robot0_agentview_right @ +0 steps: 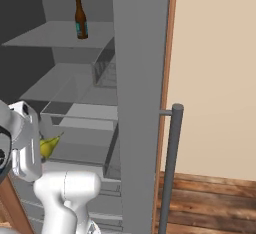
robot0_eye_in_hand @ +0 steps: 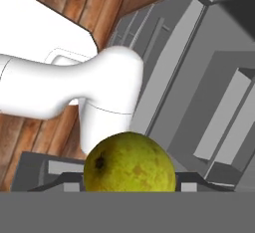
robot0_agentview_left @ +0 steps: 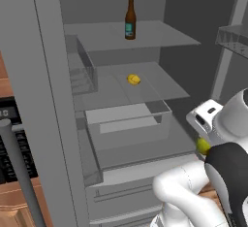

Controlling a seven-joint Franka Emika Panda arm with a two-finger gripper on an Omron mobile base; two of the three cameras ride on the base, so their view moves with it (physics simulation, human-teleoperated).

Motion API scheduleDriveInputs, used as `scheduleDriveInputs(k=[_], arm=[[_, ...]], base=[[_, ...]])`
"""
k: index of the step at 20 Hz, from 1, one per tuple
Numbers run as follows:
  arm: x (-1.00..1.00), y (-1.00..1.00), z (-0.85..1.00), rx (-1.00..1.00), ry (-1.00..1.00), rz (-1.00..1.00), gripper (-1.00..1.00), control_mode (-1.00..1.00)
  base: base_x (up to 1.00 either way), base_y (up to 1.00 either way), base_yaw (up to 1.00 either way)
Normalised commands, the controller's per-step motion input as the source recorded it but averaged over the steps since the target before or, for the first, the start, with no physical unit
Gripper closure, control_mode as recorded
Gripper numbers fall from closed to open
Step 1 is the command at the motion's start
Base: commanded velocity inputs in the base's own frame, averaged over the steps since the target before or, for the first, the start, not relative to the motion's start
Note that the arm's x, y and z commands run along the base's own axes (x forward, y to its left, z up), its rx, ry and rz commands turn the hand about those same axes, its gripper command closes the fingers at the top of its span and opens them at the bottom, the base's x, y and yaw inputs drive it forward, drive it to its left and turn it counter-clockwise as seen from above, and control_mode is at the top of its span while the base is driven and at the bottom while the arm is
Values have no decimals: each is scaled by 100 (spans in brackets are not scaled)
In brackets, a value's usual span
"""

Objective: Place the beer on the top shelf of the fridge to keep it out of children's reach, and place the lemon and pear on lower shelves for easy access.

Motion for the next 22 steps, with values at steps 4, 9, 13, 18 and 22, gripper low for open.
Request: scheduleDriveInputs(k=[4, 9, 13, 18, 22], arm=[[17, 0, 0, 0, -2, 0, 100, -100], [25, 7, 0, 0, -2, 7, 100, -100], [48, 27, 0, -1, 0, 9, 100, -100], [63, 24, 0, -3, 0, 7, 100, -100], [58, 8, 0, -2, 0, 4, 100, -100]], base=[[0, 0, 0], [0, 0, 0], [0, 0, 0], [0, 0, 0], [0, 0, 0]])
